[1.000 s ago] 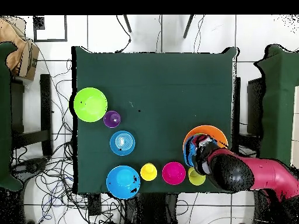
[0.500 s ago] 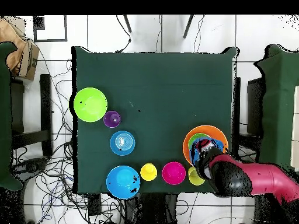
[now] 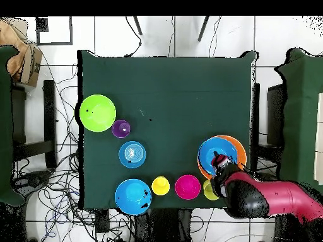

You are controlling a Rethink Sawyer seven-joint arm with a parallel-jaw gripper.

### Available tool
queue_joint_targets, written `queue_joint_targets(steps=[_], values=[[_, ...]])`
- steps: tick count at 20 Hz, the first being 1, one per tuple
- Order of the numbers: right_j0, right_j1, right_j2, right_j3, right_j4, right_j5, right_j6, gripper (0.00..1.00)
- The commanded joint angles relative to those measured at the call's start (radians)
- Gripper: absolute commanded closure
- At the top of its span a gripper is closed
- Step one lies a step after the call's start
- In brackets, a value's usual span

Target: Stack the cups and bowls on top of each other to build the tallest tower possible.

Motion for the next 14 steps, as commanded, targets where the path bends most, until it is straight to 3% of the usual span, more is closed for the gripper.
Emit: queue_joint_targets(steps=[1, 5, 9, 11, 14], values=[[0.081, 0.022, -0.056, 0.065, -0.075, -0.042, -0.059, 0.0], [0.161, 0.009, -0.118, 0.051, -0.122, -0.081, -0.001, 0.0], [0.322, 0.021, -0.275, 0.005, -0.22, -0.17, 0.112, 0.0], [0.375, 0.022, -0.331, -0.011, -0.226, -0.194, 0.136, 0.0], [0.399, 0.022, -0.365, -0.013, -0.183, -0.195, 0.119, 0.0]])
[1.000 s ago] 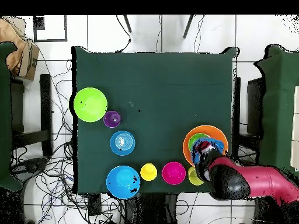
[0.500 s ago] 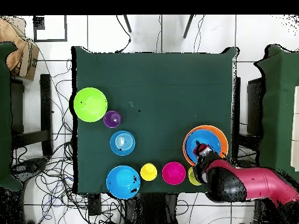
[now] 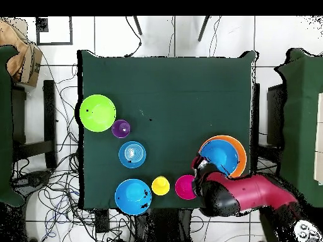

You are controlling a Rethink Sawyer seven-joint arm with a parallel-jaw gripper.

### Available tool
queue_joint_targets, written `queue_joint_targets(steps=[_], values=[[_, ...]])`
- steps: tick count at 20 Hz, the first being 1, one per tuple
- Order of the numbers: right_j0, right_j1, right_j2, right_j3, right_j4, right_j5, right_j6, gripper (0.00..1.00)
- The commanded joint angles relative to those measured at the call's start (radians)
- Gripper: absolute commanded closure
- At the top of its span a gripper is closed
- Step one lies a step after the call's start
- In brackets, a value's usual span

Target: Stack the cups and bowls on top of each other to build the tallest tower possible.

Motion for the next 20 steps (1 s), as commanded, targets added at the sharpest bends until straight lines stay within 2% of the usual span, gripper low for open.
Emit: queue_joint_targets(steps=[1, 8, 11, 14, 17, 20], values=[[0.132, 0.017, -0.173, -0.015, -0.062, -0.079, 0.108, 0.0], [0.207, 0.028, -0.262, -0.026, -0.018, -0.13, 0.095, 0.0], [0.214, 0.018, -0.257, -0.016, 0.014, -0.13, 0.084, 0.0], [0.215, -0.007, -0.22, 0.0, 0.079, -0.096, 0.068, 0.0], [0.294, 0.026, -0.228, -0.053, 0.146, -0.063, 0.101, 0.0], [0.424, 0.08, -0.29, -0.151, 0.194, -0.019, 0.155, 0.0]])
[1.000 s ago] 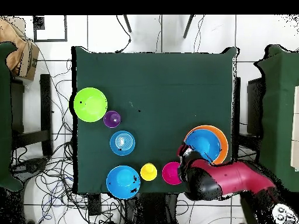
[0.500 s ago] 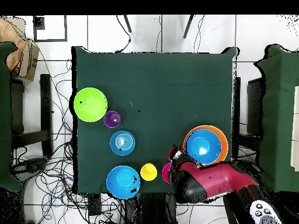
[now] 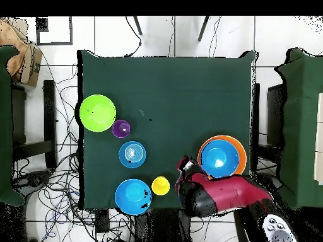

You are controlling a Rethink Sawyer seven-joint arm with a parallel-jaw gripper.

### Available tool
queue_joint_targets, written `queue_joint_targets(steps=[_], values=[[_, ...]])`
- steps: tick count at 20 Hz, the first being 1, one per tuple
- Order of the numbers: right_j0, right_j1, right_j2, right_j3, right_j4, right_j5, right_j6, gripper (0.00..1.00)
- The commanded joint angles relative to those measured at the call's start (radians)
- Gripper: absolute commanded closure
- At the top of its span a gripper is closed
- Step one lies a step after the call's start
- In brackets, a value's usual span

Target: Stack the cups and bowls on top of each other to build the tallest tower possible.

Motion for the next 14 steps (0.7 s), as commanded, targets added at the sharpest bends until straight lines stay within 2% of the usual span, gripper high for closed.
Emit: queue_joint_targets(steps=[1, 7, 14], values=[[0.202, 0.091, -0.06, -0.158, 0.115, 0.079, 0.167, 0.0], [0.371, 0.197, -0.163, -0.311, 0.253, 0.144, 0.198, 0.0], [0.472, 0.289, -0.236, -0.412, 0.388, 0.146, 0.165, 0.0]])
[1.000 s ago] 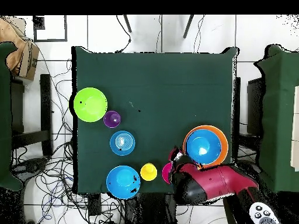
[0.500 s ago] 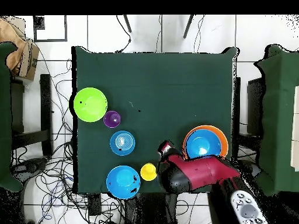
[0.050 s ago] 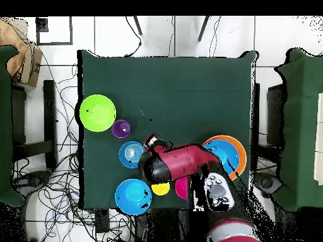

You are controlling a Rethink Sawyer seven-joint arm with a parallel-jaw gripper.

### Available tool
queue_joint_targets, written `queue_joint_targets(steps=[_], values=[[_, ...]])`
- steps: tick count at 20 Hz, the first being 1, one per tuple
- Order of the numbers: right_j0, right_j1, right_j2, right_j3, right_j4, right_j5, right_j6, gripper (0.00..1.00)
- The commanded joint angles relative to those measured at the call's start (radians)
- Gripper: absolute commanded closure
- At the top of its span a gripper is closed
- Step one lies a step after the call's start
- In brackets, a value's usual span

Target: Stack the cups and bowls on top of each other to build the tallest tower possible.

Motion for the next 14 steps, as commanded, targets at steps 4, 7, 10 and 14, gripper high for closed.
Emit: queue_joint_targets(steps=[4, 7, 10, 14], values=[[0.142, 0.17, -0.142, -0.218, 0.173, 0.088, 0.174, 0.0], [0.171, 0.19, -0.172, -0.231, 0.213, 0.072, 0.159, 0.0], [0.178, 0.186, -0.181, -0.226, 0.243, 0.072, 0.137, 0.0], [0.197, 0.189, -0.199, -0.225, 0.281, 0.067, 0.116, 0.0]])
